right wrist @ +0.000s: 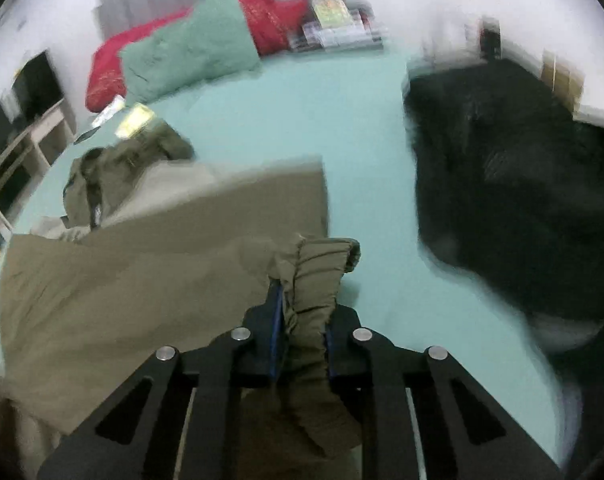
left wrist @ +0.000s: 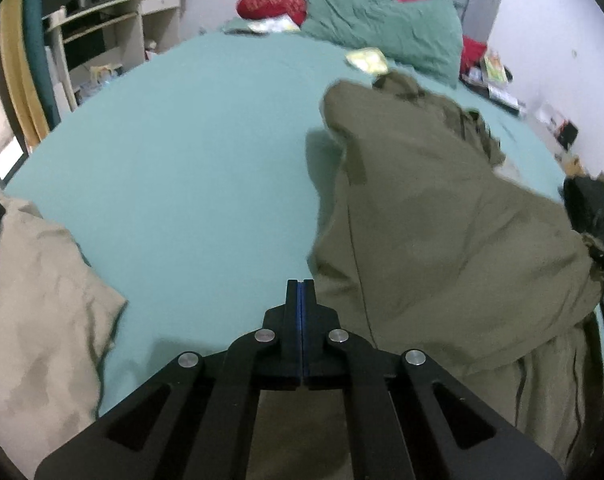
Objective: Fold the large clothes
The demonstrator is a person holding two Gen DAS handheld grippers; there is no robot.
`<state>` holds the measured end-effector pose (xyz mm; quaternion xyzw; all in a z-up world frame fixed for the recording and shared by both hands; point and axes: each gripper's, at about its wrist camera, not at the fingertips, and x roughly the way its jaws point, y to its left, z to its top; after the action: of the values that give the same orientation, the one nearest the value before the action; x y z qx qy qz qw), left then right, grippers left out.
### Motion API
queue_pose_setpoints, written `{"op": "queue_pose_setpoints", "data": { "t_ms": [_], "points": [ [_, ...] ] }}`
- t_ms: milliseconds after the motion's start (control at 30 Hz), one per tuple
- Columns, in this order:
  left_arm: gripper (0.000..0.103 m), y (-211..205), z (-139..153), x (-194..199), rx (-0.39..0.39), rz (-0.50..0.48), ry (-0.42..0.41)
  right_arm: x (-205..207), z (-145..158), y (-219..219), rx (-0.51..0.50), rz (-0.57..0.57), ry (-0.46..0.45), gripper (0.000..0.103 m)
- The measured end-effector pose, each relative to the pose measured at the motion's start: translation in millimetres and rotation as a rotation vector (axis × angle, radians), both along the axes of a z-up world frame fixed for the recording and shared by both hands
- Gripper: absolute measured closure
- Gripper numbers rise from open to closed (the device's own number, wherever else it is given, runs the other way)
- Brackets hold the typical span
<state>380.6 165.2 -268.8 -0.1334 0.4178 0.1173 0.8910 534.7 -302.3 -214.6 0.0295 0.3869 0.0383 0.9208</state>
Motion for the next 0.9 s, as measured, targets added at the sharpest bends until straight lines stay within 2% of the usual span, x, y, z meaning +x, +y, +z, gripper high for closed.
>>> {"op": "queue_pose_setpoints", "data": {
  "t_ms": [100,167,233,333,367,433,500,533,633,700,800,900],
  "points": [
    [0.103,5.6,9.2,-2.3,0.002,0.035,-0.049,3.1,37.5,30.0,-0.099,0.052,-0.137,0.086],
    [0.103,9.1,7.4,-0.3,-0.009,0.043,-0.036,11.6,42.9,39.9,-0.118,0.055,-0.149,0.086],
    [0.103,13.9,0.9,3.7,-0.055,0.043,0.011,32.3,33.4,40.4,-0.093,0.028,-0.089,0.086],
    [0.103,18.0,-2.3,6.0,-0.074,0.064,0.034,49.7,-8.4,27.5,-0.075,-0.03,0.095,0.084],
    [0.1,19.7,-1.6,5.6,-0.086,0.069,0.03,54.2,-31.7,17.4,-0.052,-0.047,0.195,0.081],
    [0.089,22.9,1.7,2.6,-0.097,0.07,0.005,49.1,-46.6,6.0,-0.012,-0.072,0.22,0.068],
    [0.066,29.4,5.9,-1.3,-0.101,0.089,-0.022,36.8,-43.5,-4.1,-0.008,-0.132,0.175,0.041],
    [0.065,32.9,7.4,-3.4,-0.106,0.098,-0.034,31.4,-35.4,-6.9,0.011,-0.151,0.124,0.038],
    [0.065,43.8,8.6,-4.4,-0.109,0.118,-0.037,35.7,-10.1,5.8,0.02,-0.116,0.013,0.037],
    [0.065,48.3,7.4,-4.0,-0.115,0.128,-0.035,48.5,3.1,21.6,0.019,-0.062,-0.026,0.037],
    [0.065,54.6,3.0,-1.6,-0.1,0.146,-0.025,84.6,17.8,59.2,0.058,0.038,-0.04,0.037],
    [0.065,60.1,-3.6,-0.7,-0.082,0.161,-0.011,118.7,18.6,99.8,0.086,0.115,-0.025,0.037]
  ]
}}
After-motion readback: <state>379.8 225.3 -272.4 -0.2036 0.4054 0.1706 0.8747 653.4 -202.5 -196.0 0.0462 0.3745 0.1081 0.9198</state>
